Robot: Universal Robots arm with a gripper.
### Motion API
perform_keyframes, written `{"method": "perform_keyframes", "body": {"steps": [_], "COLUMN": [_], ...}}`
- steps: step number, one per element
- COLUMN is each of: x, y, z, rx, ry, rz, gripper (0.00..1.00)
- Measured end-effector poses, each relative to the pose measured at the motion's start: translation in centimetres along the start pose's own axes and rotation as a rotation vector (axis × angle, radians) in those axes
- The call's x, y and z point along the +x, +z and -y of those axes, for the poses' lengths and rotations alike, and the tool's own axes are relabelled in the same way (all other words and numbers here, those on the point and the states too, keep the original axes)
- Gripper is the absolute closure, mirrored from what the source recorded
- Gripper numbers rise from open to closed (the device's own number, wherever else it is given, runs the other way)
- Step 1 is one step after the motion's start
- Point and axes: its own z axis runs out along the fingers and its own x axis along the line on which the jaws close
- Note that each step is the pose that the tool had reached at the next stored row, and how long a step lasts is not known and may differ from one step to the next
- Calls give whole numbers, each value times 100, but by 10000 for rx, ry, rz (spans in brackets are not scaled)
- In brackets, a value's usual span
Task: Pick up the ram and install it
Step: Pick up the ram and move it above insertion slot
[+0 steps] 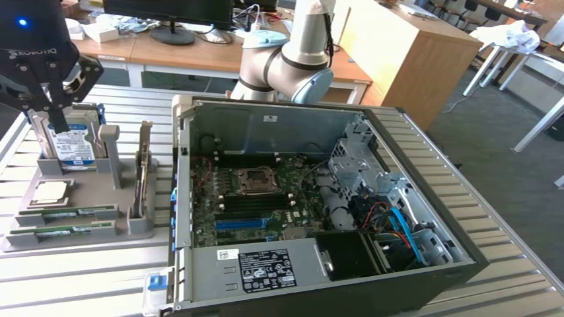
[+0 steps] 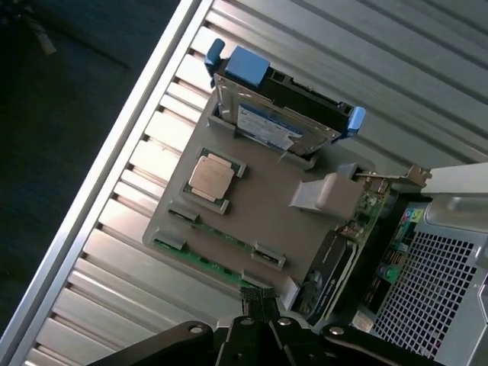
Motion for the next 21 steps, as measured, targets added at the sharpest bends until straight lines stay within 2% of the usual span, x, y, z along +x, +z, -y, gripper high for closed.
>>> {"method": "perform_keyframes", "body": {"steps": [9, 21], "x": [0, 0], "y": [0, 0], "z": [0, 0], "rx": [-21, -58], "ry": [-1012, -2614], "rz": [-47, -119], "gripper": [90, 90]}}
